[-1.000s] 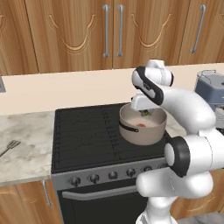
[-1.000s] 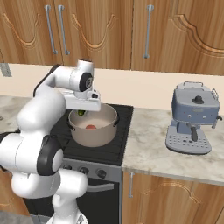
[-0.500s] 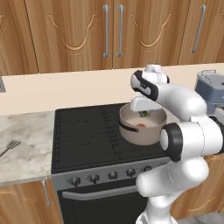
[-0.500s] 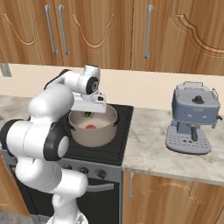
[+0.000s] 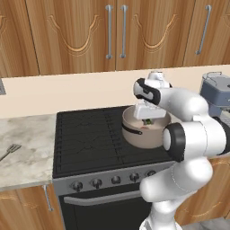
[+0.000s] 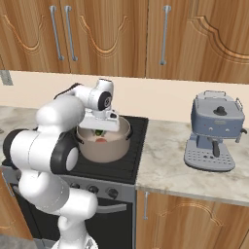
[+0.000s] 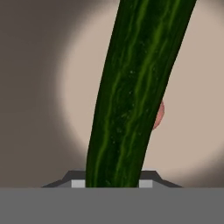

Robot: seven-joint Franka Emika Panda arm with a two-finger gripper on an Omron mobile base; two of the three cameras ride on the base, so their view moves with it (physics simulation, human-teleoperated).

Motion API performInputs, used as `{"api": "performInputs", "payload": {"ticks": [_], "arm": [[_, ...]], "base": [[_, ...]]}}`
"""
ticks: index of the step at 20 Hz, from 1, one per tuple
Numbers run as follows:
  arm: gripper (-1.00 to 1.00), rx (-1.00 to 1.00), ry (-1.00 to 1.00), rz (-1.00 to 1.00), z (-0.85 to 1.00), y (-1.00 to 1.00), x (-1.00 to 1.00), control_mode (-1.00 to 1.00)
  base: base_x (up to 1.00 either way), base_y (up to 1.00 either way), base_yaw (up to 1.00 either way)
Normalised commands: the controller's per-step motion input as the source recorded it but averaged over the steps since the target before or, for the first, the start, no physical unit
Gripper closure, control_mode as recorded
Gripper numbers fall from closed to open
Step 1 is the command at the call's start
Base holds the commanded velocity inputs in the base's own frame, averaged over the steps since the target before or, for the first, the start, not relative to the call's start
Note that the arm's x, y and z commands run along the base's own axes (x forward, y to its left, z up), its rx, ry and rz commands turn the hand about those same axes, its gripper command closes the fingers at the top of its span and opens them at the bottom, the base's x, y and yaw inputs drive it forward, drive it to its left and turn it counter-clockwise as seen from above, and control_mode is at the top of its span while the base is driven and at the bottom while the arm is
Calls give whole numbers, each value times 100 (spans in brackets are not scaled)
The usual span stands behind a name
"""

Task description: Put the cucumber and onion in the pot. Retrieve the spatula and lightly stir the vegetables in the pot.

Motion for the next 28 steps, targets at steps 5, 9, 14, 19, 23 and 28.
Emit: {"api": "performInputs", "payload": {"ticks": [5,9,14,19,23,28], "arm": [[100,0,0,0,-19,-4,-1,-100],[100,0,0,0,0,-6,-12,-100],[-100,0,0,0,0,0,-2,-100],[-100,0,0,0,6,0,-8,-100],[-100,0,-1,0,39,0,-15,-100],[-100,0,-7,0,65,0,-46,-100]], "base": [[0,0,0],[0,0,0],[0,0,0],[0,0,0],[0,0,0],[0,0,0]]}}
